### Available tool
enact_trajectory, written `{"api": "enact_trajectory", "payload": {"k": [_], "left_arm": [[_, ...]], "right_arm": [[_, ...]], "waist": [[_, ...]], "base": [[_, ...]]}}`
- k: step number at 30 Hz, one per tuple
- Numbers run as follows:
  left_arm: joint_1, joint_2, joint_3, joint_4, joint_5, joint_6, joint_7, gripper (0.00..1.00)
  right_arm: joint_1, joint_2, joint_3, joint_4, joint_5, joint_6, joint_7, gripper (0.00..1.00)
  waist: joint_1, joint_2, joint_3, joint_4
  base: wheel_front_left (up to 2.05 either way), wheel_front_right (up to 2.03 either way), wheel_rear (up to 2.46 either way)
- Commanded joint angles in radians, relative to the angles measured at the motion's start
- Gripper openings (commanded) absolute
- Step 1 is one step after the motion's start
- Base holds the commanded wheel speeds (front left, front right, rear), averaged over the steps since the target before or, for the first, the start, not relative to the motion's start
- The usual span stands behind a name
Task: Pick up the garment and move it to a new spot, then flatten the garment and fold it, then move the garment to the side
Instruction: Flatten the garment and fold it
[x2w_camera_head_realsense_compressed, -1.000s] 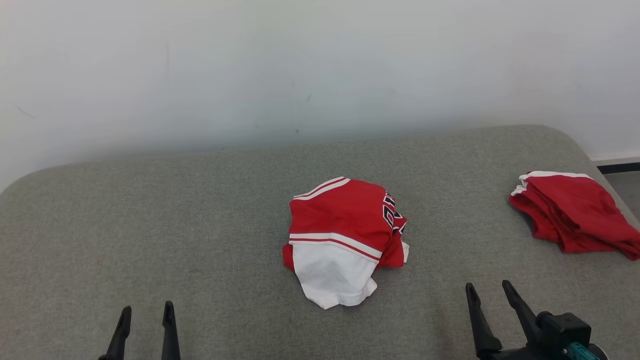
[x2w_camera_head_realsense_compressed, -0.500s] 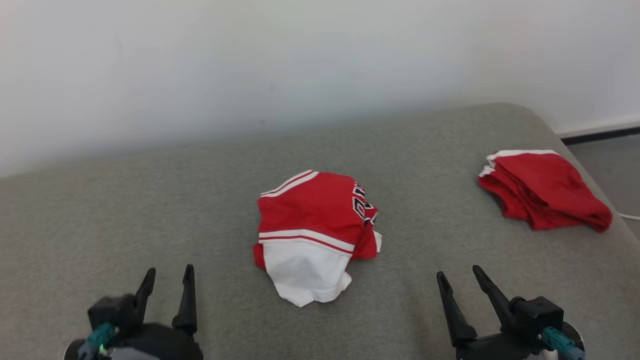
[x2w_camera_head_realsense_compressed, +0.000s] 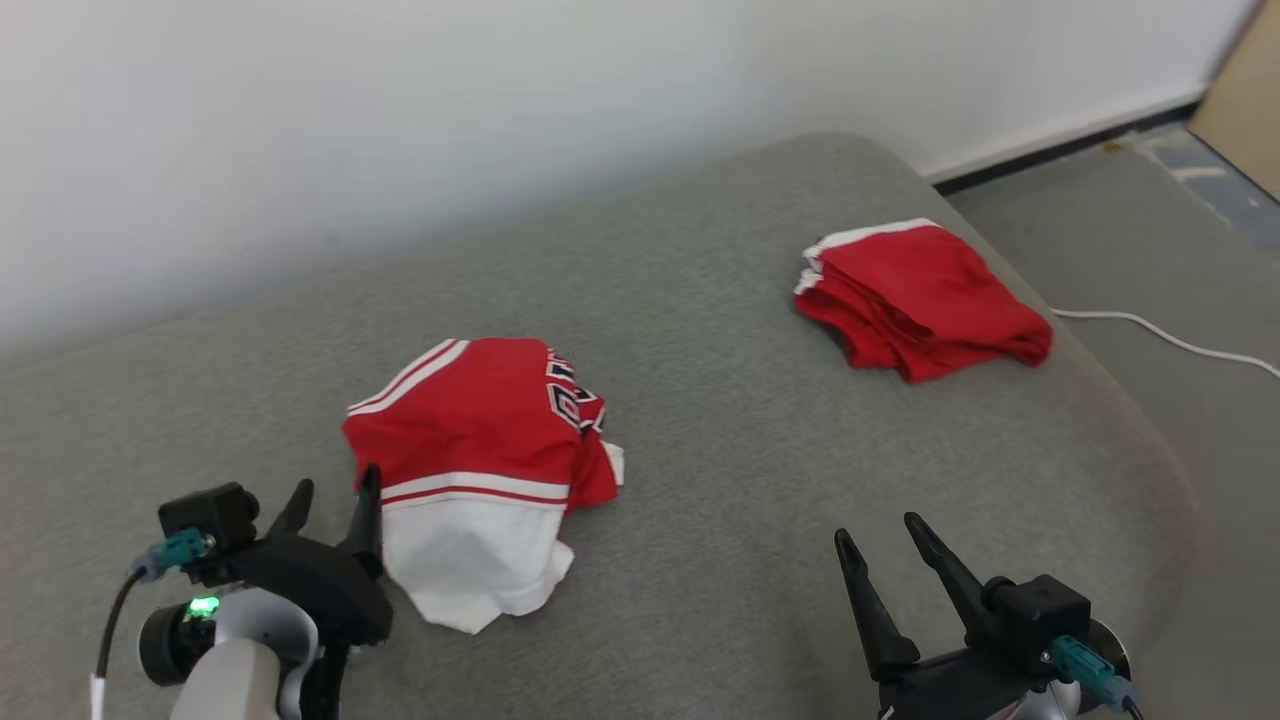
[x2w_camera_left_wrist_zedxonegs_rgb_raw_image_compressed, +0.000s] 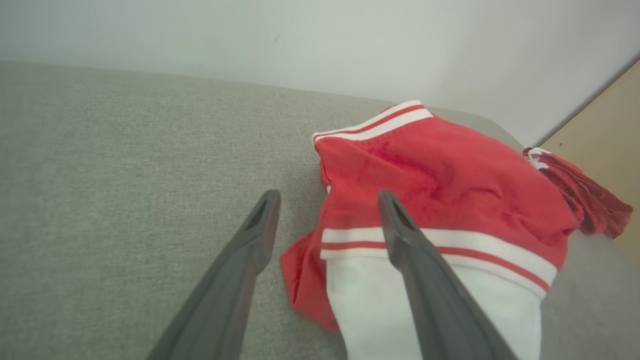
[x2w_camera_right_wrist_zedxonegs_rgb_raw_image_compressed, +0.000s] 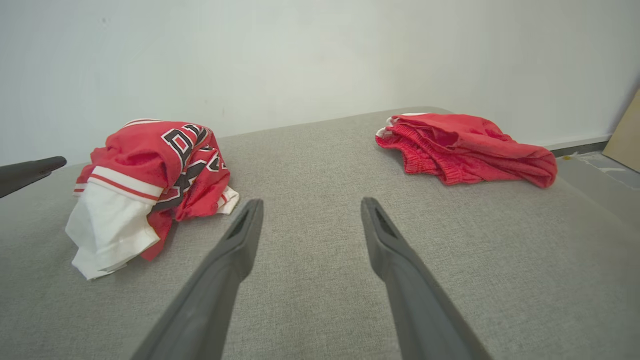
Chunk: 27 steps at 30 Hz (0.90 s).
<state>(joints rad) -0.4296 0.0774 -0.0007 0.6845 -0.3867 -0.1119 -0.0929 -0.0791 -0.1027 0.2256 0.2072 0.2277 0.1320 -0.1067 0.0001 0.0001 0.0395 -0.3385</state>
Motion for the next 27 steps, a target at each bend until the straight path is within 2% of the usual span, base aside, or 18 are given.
{"api": "enact_trajectory", "payload": {"k": [1, 8, 12, 19, 20, 21, 23, 27], "left_arm": [[-0.036, 0.013, 0.006, 0.036, -0.013, 0.0, 0.009, 1.0], [-0.075, 0.02, 0.029, 0.116, -0.037, 0.026, 0.02, 1.0], [-0.092, 0.019, 0.046, 0.151, -0.07, 0.02, 0.016, 1.0], [-0.141, 0.023, 0.056, 0.188, -0.123, 0.003, 0.067, 1.0], [-0.144, 0.022, 0.047, 0.19, -0.13, -0.004, 0.083, 0.72], [-0.149, 0.02, 0.037, 0.189, -0.136, -0.007, 0.096, 0.0], [-0.156, 0.018, 0.017, 0.182, -0.145, -0.013, 0.117, 0.0], [-0.174, 0.022, -0.012, 0.131, -0.147, -0.019, 0.052, 0.0]], "right_arm": [[-0.012, -0.004, 0.003, 0.007, 0.007, -0.002, -0.012, 1.0], [-0.017, -0.005, 0.003, 0.023, 0.013, -0.002, -0.028, 1.0], [-0.019, -0.001, 0.004, 0.03, 0.013, -0.002, -0.032, 1.0], [-0.032, 0.003, 0.017, 0.034, 0.013, -0.002, -0.033, 1.0], [-0.034, 0.002, 0.016, 0.035, 0.014, -0.002, -0.035, 1.0], [-0.036, 0.001, 0.015, 0.036, 0.015, -0.002, -0.036, 1.0], [-0.037, -0.001, 0.013, 0.039, 0.016, -0.002, -0.036, 1.0], [-0.039, -0.002, 0.009, 0.044, 0.017, -0.002, -0.041, 1.0]], "waist": [[-0.0001, -0.0001, 0.044, -0.095], [-0.0001, -0.0001, 0.051, -0.124], [-0.0001, -0.0001, 0.049, -0.126], [-0.0001, -0.0001, 0.054, -0.125], [-0.0001, -0.0001, 0.055, -0.124], [-0.0001, -0.0001, 0.056, -0.123], [-0.0001, -0.0001, 0.057, -0.121], [-0.0001, -0.0001, 0.056, -0.119]], "base": [[0.0, 0.0, 0.0], [0.0, 0.0, 0.0], [0.0, 0.0, 0.0], [0.0, 0.0, 0.0], [0.0, 0.0, 0.0], [0.0, 0.0, 0.0], [0.0, 0.0, 0.0], [0.0, 0.0, 0.0]]}}
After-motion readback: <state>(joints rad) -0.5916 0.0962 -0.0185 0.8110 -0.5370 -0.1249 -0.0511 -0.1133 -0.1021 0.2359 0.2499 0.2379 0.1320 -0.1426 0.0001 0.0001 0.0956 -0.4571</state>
